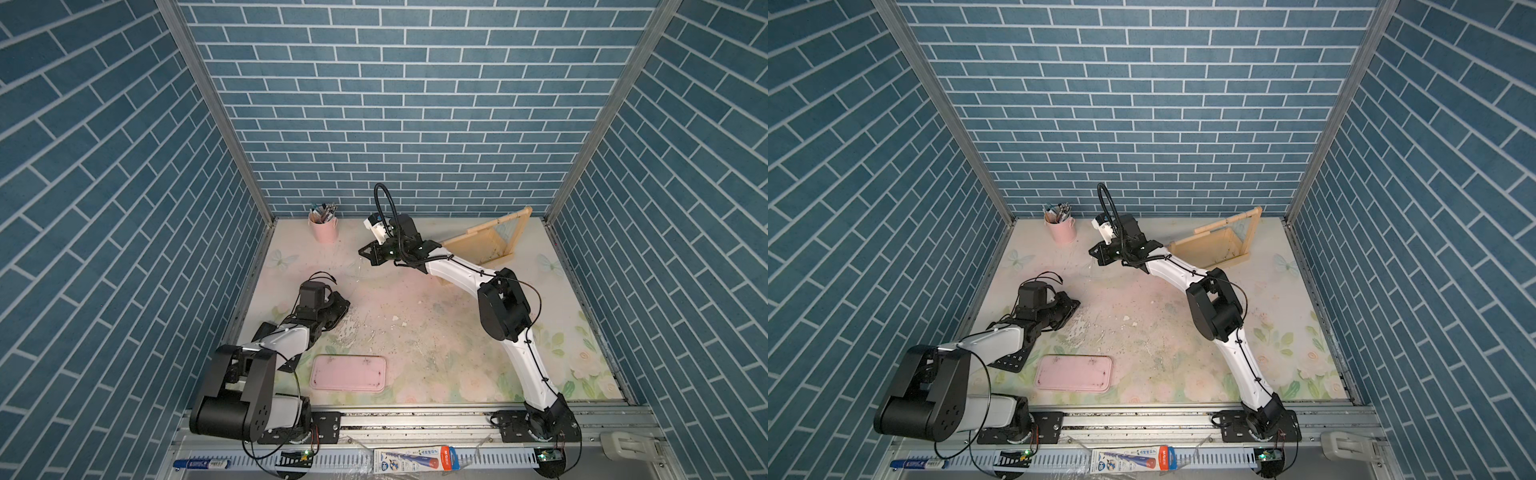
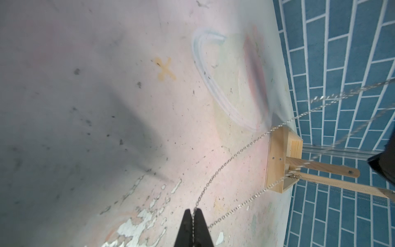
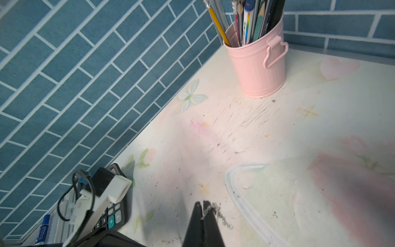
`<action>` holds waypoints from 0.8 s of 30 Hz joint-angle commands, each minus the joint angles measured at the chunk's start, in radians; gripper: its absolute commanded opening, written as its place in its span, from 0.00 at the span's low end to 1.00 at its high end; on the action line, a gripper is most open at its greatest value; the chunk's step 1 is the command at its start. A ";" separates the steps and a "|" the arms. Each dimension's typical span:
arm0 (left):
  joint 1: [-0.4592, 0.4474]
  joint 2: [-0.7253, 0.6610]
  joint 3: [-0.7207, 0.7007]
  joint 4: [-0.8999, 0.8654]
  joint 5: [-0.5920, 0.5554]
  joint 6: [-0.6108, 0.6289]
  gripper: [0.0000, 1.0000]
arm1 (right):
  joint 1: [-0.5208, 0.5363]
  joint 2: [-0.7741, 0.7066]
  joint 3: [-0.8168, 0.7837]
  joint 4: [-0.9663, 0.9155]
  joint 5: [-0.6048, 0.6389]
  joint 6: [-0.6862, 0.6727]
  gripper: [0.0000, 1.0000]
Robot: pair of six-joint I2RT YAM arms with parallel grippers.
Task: Take the necklace off the jewelry display stand
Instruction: Place the necklace at the center of the board.
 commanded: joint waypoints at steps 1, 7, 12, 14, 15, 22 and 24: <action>0.026 -0.014 -0.033 0.031 -0.025 0.001 0.03 | 0.018 0.061 0.062 -0.002 -0.029 -0.021 0.00; 0.049 -0.004 -0.086 0.099 -0.020 -0.002 0.03 | 0.033 0.151 0.160 -0.032 -0.035 -0.042 0.00; 0.060 -0.006 -0.098 0.107 -0.020 0.018 0.05 | 0.045 0.201 0.213 -0.031 -0.031 -0.043 0.00; 0.061 0.010 -0.096 0.114 -0.017 0.024 0.05 | 0.046 0.221 0.239 -0.041 -0.031 -0.046 0.00; 0.061 0.022 -0.096 0.128 -0.013 0.022 0.05 | 0.048 0.231 0.255 -0.046 -0.031 -0.047 0.00; 0.061 0.092 -0.077 0.157 -0.006 0.008 0.06 | 0.049 0.267 0.318 -0.089 -0.016 -0.081 0.00; 0.061 0.094 -0.071 0.153 -0.006 0.009 0.06 | 0.050 0.273 0.327 -0.095 -0.014 -0.084 0.00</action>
